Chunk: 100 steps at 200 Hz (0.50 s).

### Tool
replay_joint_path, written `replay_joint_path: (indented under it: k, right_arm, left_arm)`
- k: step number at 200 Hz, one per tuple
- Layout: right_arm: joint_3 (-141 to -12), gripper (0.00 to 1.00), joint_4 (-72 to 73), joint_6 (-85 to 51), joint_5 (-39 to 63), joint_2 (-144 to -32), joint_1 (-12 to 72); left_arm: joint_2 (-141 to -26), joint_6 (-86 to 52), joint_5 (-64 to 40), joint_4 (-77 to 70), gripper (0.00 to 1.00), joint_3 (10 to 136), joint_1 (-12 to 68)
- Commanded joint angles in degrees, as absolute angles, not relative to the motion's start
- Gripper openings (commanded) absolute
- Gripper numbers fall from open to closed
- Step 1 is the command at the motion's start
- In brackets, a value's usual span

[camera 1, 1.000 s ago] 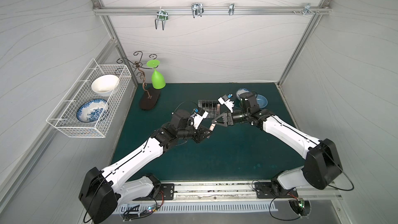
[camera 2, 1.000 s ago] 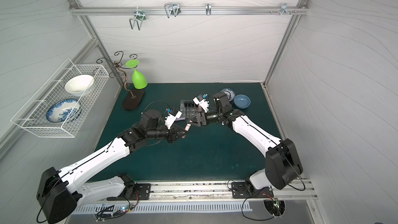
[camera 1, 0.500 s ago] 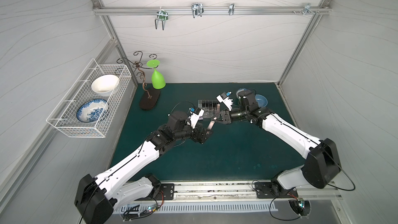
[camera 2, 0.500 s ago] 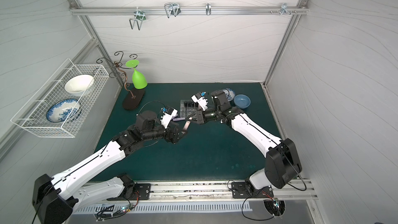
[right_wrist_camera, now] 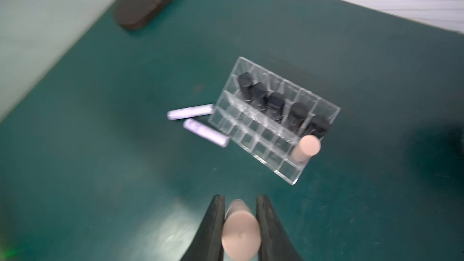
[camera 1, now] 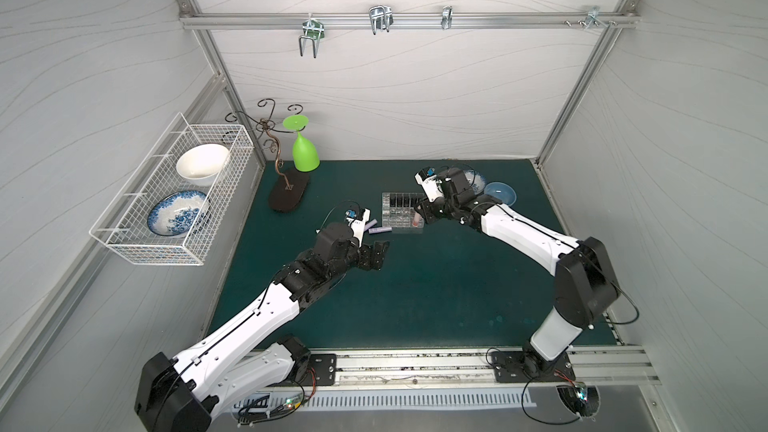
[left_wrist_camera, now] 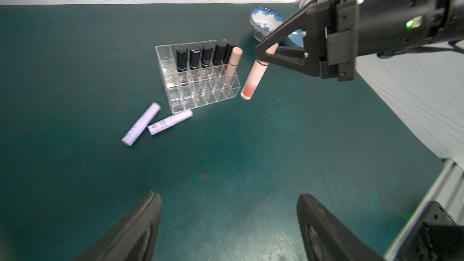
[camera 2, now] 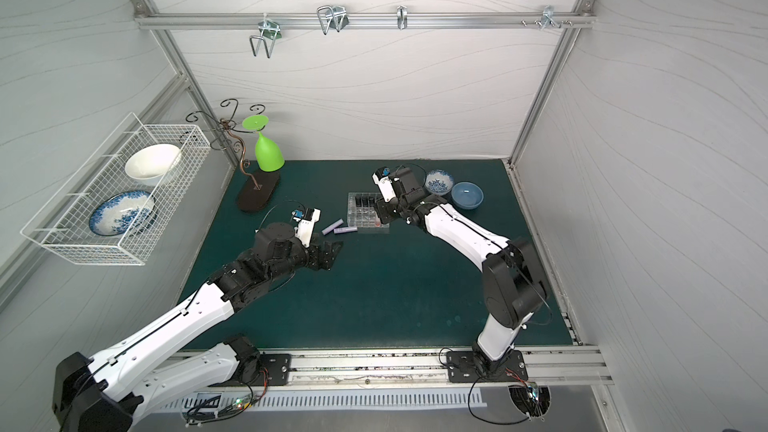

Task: Arrange the lipsticks in the organizer
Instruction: Place the lipstick in the storage box.

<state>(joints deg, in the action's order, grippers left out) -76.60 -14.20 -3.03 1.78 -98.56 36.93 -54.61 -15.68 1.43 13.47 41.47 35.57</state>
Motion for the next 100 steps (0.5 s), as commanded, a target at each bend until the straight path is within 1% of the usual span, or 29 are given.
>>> replay_joint_path:
  k: [1,46,100]
  right_arm:
    - [-80.08,0.22,-10.63,0.98,-6.7,-101.29,37.73]
    - [-84.35,0.23,-8.93,2.1,-8.87,-107.72,37.82]
    - [-87.88,0.23,-8.08,3.3,-10.56,-111.89,37.8]
  left_arm:
    - [-55.01,-16.27,3.0,11.61,0.89,41.25,34.59]
    - [-56.31,-16.0,2.3,11.34,0.89,41.05,33.86]
    - [-57.36,-15.82,1.85,11.33,0.89,41.24,33.7]
